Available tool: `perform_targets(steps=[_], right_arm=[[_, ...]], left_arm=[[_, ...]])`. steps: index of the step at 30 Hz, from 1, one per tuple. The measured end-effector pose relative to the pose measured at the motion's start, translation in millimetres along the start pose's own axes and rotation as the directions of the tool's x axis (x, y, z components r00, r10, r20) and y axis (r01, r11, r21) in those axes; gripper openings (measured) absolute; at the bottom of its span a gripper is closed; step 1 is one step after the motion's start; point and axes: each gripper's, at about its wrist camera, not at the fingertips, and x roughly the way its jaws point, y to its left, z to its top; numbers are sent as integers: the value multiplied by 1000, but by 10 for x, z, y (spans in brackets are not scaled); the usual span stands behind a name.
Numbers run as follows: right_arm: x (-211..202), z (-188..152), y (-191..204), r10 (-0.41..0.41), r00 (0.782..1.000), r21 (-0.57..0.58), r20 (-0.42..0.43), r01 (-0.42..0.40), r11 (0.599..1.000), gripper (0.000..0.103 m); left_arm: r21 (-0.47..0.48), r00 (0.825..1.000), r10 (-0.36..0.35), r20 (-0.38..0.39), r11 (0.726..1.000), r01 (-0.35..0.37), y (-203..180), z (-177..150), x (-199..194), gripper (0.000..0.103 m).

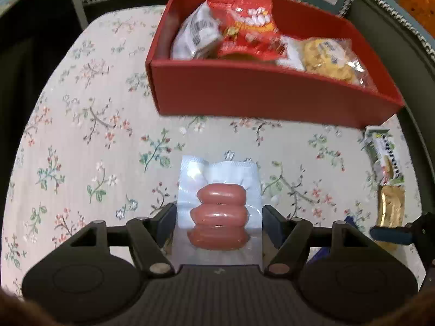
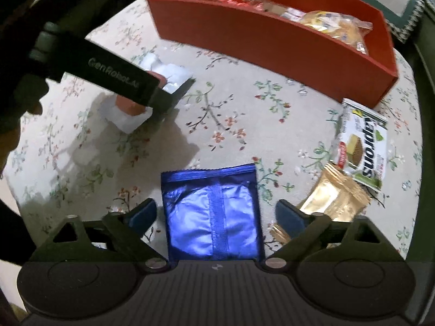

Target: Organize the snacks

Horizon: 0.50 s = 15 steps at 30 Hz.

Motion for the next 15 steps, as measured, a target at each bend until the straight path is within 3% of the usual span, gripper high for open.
perform_targets(steps=[7, 12, 15], right_arm=[[64, -76, 118, -59, 998, -65, 28, 61, 996, 103], [16, -119, 105, -81, 997, -21, 17, 81, 996, 103], [-49, -160, 162, -100, 995, -19, 16, 100, 995, 92]], left_arm=[[55, 1000, 12, 12, 998, -13, -61, -62, 5, 103], [84, 1000, 19, 9, 996, -19, -93, -80, 19, 103], [118, 999, 48, 13, 992, -49, -152, -121, 19, 103]])
